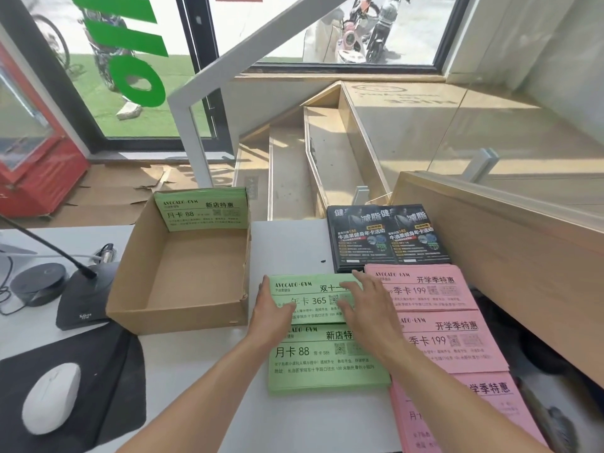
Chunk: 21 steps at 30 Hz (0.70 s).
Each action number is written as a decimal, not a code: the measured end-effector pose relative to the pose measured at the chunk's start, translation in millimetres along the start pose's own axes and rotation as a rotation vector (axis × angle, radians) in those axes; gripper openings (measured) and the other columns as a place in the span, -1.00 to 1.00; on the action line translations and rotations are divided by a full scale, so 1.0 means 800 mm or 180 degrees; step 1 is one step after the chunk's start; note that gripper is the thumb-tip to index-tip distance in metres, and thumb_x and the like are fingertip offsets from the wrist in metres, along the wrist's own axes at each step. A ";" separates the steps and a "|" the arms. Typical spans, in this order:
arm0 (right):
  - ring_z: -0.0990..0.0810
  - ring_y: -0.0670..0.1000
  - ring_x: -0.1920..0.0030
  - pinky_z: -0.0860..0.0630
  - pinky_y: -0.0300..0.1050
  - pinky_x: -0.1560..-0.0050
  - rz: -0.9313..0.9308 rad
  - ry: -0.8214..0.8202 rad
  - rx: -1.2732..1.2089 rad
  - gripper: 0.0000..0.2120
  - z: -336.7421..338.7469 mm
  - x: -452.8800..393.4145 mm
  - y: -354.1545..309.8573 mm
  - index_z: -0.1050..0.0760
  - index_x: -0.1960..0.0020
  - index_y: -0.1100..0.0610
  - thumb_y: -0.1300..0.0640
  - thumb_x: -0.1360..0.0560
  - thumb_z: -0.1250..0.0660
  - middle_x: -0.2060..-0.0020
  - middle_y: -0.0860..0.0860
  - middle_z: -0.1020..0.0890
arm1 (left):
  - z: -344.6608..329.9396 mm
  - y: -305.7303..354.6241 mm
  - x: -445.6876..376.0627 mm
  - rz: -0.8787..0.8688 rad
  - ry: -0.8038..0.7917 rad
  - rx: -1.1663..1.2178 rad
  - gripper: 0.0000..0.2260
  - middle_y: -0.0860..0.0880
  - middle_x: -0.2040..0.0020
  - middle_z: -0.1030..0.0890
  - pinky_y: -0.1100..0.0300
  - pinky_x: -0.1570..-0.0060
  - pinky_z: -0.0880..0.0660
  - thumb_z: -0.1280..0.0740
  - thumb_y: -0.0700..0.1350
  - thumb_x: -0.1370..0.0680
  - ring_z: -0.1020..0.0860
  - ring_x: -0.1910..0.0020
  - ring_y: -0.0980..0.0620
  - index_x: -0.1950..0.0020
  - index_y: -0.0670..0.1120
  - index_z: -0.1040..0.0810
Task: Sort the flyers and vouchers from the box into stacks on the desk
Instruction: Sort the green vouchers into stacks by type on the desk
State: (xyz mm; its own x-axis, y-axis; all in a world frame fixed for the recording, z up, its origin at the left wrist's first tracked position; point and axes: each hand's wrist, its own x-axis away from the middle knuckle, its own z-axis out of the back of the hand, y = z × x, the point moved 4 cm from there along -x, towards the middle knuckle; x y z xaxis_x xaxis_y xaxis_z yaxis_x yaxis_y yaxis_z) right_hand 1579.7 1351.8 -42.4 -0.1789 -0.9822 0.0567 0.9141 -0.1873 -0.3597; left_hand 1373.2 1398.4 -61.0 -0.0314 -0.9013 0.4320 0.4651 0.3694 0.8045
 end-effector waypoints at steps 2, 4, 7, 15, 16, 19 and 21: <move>-0.08 -0.03 -0.56 0.02 0.03 -0.57 0.0192 -0.0281 0.0100 -0.43 -0.009 0.005 0.000 -0.29 -0.50 -0.11 -0.33 -0.56 -0.18 -0.55 -0.10 -0.21 | -0.001 0.002 -0.001 0.0023 0.0004 0.0000 -0.25 0.06 -0.63 -0.14 0.11 -0.32 -0.41 -0.33 -0.10 -0.62 -0.24 -0.55 -0.04 -0.65 0.12 0.08; -0.07 -0.03 -0.56 0.04 0.02 -0.57 0.0267 -0.0451 0.0178 -0.32 -0.014 0.008 0.002 -0.21 -0.52 -0.12 -0.37 -0.50 -0.25 -0.55 -0.11 -0.19 | -0.004 0.005 -0.005 0.0020 -0.0047 -0.0037 -0.26 0.06 -0.63 -0.14 0.30 0.05 -0.46 -0.29 -0.13 -0.64 -0.30 -0.52 -0.05 -0.65 0.13 0.11; -0.09 -0.05 -0.55 0.04 -0.02 -0.56 0.0222 -0.0367 0.0132 -0.34 -0.009 0.003 0.004 -0.21 -0.50 -0.11 -0.27 -0.50 -0.34 -0.54 -0.11 -0.21 | -0.009 0.005 -0.014 -0.0014 -0.0089 -0.0093 -0.26 0.06 -0.63 -0.16 0.34 0.39 -0.41 -0.24 -0.14 -0.64 -0.42 -0.43 -0.10 -0.64 0.18 0.16; -0.19 -0.02 -0.49 -0.07 0.00 -0.55 0.0163 -0.0302 0.0323 -0.40 0.003 -0.005 -0.007 -0.33 -0.46 -0.09 -0.35 -0.52 -0.25 -0.46 -0.10 -0.30 | -0.004 0.012 -0.003 -0.0366 -0.0107 -0.0485 -0.23 0.07 -0.66 0.07 0.15 -0.44 -0.27 -0.29 -0.12 -0.63 0.00 -0.63 0.00 -0.65 0.07 0.17; -0.27 -0.04 -0.42 -0.16 -0.03 -0.51 0.0200 -0.0158 0.0334 -0.48 0.005 -0.007 -0.013 -0.38 -0.42 -0.08 -0.31 -0.56 -0.21 -0.39 -0.11 -0.37 | -0.001 0.016 0.002 -0.0661 0.0083 -0.0744 -0.27 0.07 -0.65 0.04 0.12 -0.54 -0.11 -0.29 -0.13 -0.62 0.05 -0.63 0.04 -0.65 0.04 0.09; -0.39 -0.07 -0.22 -0.35 -0.09 -0.32 0.0312 -0.0135 0.0400 -0.68 -0.002 -0.015 -0.033 -0.44 -0.36 -0.03 -0.05 -0.65 -0.17 -0.24 -0.12 -0.45 | -0.001 0.022 0.014 -0.1638 0.0487 -0.1706 -0.52 0.06 -0.43 -0.37 0.12 -0.44 -0.20 -0.27 -0.17 -0.58 -0.27 -0.46 -0.01 -0.51 0.02 -0.33; -0.39 -0.04 -0.19 -0.39 -0.07 -0.25 0.0223 -0.0336 0.0556 -0.70 -0.005 -0.023 -0.040 -0.43 -0.34 -0.02 0.08 -0.63 -0.16 -0.24 -0.09 -0.46 | -0.005 0.020 0.014 -0.1722 0.0303 -0.2192 -0.62 0.09 -0.32 -0.44 0.15 -0.35 -0.24 -0.24 -0.14 -0.59 -0.33 -0.34 0.04 -0.42 0.04 -0.43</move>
State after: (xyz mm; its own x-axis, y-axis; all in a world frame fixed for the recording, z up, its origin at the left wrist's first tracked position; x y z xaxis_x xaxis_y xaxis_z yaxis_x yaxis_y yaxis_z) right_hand 1552.0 1375.7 -35.6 -0.0820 -0.9871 0.1376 0.9738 -0.1088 -0.1998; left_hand 1383.7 1393.0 -44.7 -0.3421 -0.9397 0.0023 0.8389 -0.3043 0.4513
